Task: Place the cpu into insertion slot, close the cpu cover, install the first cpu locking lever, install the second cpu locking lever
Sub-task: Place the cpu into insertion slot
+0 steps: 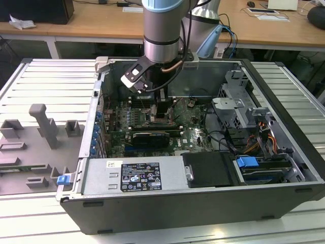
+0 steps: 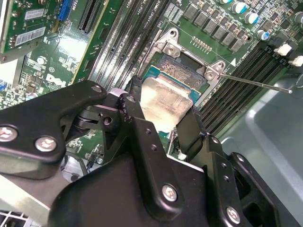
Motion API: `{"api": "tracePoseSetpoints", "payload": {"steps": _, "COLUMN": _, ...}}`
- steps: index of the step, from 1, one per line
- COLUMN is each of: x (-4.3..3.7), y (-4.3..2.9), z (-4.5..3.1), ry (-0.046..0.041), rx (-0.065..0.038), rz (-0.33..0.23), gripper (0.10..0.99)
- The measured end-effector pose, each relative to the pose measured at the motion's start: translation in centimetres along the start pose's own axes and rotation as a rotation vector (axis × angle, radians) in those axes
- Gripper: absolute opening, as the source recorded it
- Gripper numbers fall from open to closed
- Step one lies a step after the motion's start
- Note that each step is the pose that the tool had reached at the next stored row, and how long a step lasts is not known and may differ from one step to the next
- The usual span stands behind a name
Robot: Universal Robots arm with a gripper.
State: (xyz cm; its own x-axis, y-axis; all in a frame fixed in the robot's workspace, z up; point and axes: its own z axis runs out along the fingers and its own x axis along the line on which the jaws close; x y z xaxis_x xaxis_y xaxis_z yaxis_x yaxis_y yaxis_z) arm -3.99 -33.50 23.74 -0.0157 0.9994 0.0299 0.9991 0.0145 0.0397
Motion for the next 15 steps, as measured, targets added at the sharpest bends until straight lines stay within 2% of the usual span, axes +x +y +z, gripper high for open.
{"api": "tracePoseSetpoints", "payload": {"steps": 2, "x": 0.34, "y": 0.00, "z": 0.31, "ry": 0.0001, "rx": 0.000, "rz": 0.000, "gripper": 0.541}}
{"api": "tracePoseSetpoints", "payload": {"steps": 6, "x": 0.49, "y": -0.02, "z": 0.91, "ry": 0.0003, "rx": 0.000, "rz": 0.000, "gripper": 0.541}}
{"api": "tracePoseSetpoints", "payload": {"steps": 15, "x": 0.49, "y": -0.04, "z": 1.20, "ry": 0.0002, "rx": 0.000, "rz": 0.000, "gripper": 0.541}}
